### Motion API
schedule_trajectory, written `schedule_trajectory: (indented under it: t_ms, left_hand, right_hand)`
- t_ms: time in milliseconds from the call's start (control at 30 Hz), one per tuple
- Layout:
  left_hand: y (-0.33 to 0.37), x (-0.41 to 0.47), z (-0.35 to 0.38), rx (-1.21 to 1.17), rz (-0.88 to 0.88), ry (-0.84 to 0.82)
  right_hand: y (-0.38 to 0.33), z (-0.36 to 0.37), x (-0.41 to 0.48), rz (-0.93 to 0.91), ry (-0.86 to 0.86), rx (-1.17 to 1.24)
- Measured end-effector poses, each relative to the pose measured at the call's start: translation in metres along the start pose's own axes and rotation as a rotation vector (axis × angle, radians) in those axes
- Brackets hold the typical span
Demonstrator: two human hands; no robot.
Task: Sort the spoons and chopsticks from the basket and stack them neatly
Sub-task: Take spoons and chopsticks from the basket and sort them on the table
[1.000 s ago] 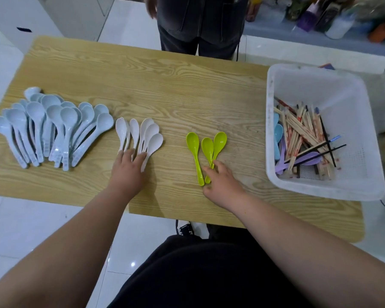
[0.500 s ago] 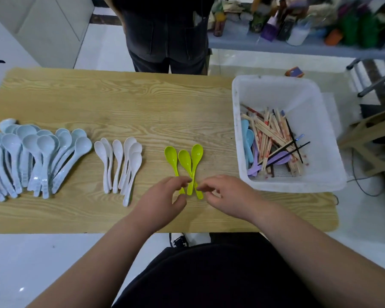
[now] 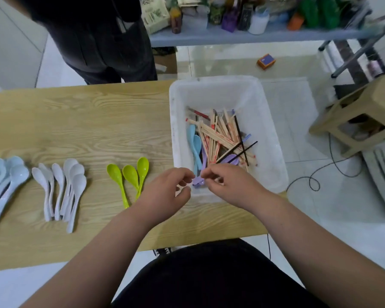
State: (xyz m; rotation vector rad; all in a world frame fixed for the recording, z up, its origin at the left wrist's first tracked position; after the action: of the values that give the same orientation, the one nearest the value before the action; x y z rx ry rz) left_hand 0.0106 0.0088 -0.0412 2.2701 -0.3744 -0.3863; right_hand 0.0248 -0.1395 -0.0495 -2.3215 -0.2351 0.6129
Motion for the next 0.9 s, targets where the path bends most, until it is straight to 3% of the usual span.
schedule_trajectory:
  t_ms: [133,267,367,500,600,900]
  left_hand:
    - [0.008,0.052,0.031,0.179,-0.193,-0.003]
    - [-0.016,0.098,0.061,0.367,-0.522,-0.119]
    - [-0.038,0.124,0.074,0.543,-0.632,-0.211]
    - [-0.055,0.135,0.07,0.449,-0.757,-0.067]
    - [-0.061,0.136,0.067,0.333,-0.79,0.054]
    - [-0.075,0.145,0.08,0.202,-0.742,0.027]
  right_hand:
    - [0.056,-0.016,0.007,0.103,-0.087,-0.03]
    - [0.091,-0.007,0.018,0.189,-0.211,-0.036]
    - [0.103,0.009,0.039,0.232,-0.267,-0.058]
    - [0.11,0.025,0.059,0.279,-0.284,-0.003]
    - [0.112,0.026,0.066,0.306,-0.276,0.02]
    - [0.119,0.015,0.066,0.34,-0.196,0.025]
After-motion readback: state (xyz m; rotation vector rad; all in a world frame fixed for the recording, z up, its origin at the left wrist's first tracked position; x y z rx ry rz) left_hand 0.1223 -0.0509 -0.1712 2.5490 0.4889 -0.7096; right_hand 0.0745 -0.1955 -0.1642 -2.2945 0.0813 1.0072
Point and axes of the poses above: each hand's wrist, its own x-axis towards the middle knuckle, its own z-axis out of the palm, y = z × x, the point moved 10 cm from there along x, towards the middle knuckle
